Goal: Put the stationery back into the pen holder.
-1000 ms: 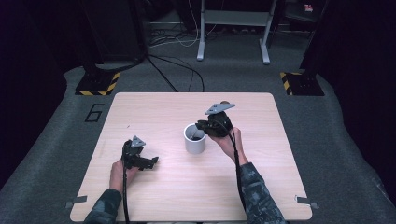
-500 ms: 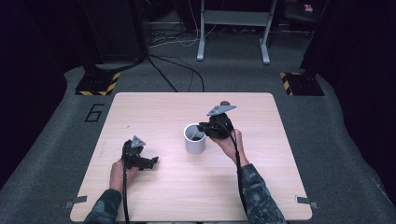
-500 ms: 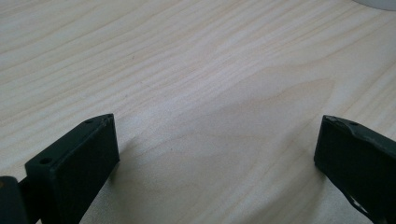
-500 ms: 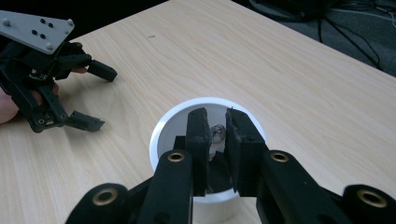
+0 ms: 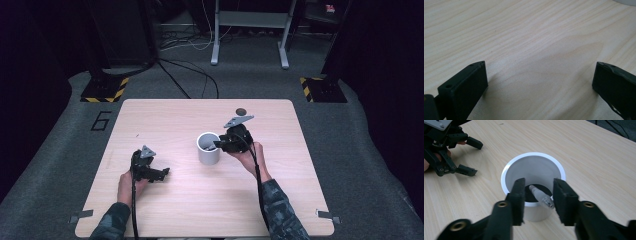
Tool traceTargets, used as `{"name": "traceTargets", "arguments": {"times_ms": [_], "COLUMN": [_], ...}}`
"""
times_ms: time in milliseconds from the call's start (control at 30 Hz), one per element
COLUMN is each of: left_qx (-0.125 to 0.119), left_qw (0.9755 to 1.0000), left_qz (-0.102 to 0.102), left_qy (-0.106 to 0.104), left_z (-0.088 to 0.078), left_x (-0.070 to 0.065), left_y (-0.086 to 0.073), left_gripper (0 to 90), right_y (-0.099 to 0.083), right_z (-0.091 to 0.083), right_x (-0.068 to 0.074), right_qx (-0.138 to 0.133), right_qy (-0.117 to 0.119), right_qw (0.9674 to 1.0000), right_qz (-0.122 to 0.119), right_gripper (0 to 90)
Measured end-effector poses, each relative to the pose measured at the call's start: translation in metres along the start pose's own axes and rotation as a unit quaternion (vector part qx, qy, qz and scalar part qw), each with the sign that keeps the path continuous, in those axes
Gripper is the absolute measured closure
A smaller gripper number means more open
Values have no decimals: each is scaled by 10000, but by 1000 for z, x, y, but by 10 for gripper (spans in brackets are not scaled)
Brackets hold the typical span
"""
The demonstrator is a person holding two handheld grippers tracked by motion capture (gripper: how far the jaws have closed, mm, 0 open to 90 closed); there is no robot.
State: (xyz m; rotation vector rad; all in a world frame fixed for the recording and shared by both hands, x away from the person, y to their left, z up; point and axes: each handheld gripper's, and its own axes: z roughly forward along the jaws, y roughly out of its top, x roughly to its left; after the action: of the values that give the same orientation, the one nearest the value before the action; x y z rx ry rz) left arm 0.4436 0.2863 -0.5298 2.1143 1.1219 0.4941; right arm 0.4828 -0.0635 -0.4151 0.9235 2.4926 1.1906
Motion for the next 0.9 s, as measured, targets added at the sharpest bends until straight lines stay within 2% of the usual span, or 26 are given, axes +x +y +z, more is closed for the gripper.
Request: {"name": "traceTargets", "arguments": {"times_ms": [133,367,633,900], "left_qx": [-29,-5,-5,6], "left_qw": [10000,10000,10000,10000], "left_qz": [-9,-6,-6,-5], "left_qy": [-7,-6,-6,-12], "left_z": [1,0,0,0], "left_x": [0,0,0,0], "left_y": [0,0,0,0], "left_gripper": [1,1,1,1], "right_y": [-2,-9,-24,-47], "right_z": [-6,-24,-50,-77], "right_x": [-2,-8,-11,-8], "right_qx": [-9,-70,-79,-77], "right_qy": [-13,-41,-135,-334], "right_qw": [9999,9997,9994,9990], "right_qz": [112,244,301,270], "right_gripper": [429,251,158,131]}}
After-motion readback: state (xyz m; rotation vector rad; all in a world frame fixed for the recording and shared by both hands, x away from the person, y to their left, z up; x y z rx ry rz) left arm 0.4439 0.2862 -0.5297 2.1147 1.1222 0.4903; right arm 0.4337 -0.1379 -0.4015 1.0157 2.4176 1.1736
